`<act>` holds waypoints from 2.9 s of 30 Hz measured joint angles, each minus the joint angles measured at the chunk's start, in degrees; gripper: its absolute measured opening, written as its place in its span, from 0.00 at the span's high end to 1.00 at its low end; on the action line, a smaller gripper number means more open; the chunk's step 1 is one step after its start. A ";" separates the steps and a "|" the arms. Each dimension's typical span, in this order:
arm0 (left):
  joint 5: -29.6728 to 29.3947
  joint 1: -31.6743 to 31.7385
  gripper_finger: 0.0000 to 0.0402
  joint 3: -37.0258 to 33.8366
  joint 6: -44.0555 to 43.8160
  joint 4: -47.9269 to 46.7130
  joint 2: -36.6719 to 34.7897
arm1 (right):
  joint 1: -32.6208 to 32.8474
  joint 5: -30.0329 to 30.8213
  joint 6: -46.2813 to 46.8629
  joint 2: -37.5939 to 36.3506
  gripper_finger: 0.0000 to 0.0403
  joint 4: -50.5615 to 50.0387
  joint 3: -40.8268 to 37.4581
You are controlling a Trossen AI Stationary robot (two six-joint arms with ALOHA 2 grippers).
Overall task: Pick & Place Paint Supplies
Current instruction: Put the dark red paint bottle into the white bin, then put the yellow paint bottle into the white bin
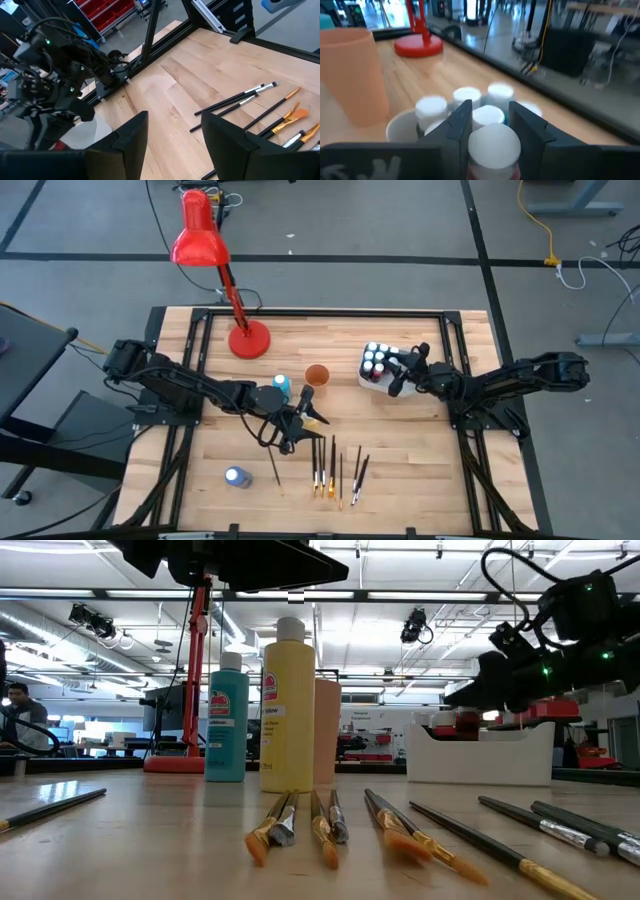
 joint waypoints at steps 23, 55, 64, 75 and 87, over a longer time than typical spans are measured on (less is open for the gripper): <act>0.03 0.00 0.52 0.00 -1.58 0.06 0.00 | -7.15 -5.87 -3.38 -0.04 0.72 0.37 0.00; -1.30 0.15 0.52 0.00 -1.04 0.06 0.00 | -9.42 -17.54 -6.01 -0.07 0.59 22.28 0.42; -10.53 -1.24 0.52 -0.02 -1.32 2.25 0.00 | -3.91 -44.14 5.33 -0.07 0.55 17.47 14.75; -36.80 -9.28 0.52 -0.11 -0.14 -4.46 -8.16 | 9.89 -31.84 -5.20 6.21 0.49 -29.58 37.88; -25.96 -6.17 0.52 -0.04 -15.06 -26.67 -24.54 | 15.31 -32.15 -3.39 30.16 0.49 -24.27 49.33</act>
